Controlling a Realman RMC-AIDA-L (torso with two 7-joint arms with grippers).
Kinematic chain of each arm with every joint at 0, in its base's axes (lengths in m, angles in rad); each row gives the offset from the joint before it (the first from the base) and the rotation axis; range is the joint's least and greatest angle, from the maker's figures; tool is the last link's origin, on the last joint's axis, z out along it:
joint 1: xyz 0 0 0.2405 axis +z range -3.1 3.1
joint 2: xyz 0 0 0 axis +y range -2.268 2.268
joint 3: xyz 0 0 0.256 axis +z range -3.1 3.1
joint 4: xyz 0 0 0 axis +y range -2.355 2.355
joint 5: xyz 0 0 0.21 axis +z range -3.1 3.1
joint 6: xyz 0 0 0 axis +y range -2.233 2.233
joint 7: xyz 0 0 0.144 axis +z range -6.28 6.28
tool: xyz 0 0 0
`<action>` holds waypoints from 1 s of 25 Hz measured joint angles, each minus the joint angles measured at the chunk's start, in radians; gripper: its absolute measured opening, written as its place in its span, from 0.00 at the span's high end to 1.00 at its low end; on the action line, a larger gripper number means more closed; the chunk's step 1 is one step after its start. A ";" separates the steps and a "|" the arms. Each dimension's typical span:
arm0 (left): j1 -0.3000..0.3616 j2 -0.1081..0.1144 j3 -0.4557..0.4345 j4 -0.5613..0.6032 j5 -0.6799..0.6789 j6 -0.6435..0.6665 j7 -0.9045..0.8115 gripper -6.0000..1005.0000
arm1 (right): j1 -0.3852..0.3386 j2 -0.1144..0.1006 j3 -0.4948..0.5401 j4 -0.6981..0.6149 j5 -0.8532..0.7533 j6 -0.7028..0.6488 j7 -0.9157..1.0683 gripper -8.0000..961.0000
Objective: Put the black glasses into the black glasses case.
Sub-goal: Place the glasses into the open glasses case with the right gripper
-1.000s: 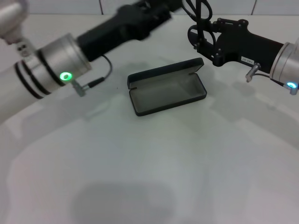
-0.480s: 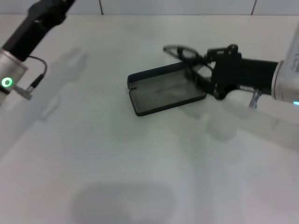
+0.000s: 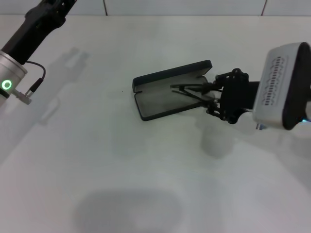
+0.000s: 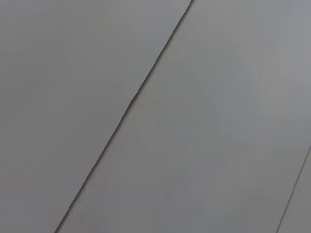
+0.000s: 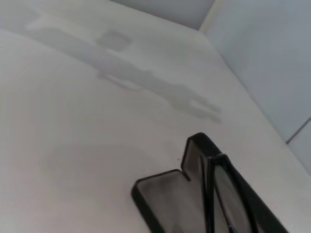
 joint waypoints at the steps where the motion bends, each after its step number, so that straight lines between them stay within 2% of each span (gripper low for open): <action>1: -0.001 0.000 0.000 0.000 0.000 -0.002 0.000 0.51 | 0.002 0.000 -0.016 -0.001 -0.015 0.025 -0.001 0.61; 7: -0.015 0.001 0.000 0.000 0.001 -0.034 0.000 0.51 | 0.007 0.002 -0.101 0.001 -0.121 0.152 0.001 0.60; 25: -0.035 -0.009 -0.001 0.000 -0.005 -0.067 -0.002 0.49 | 0.103 0.004 -0.276 0.126 -0.238 0.391 0.003 0.60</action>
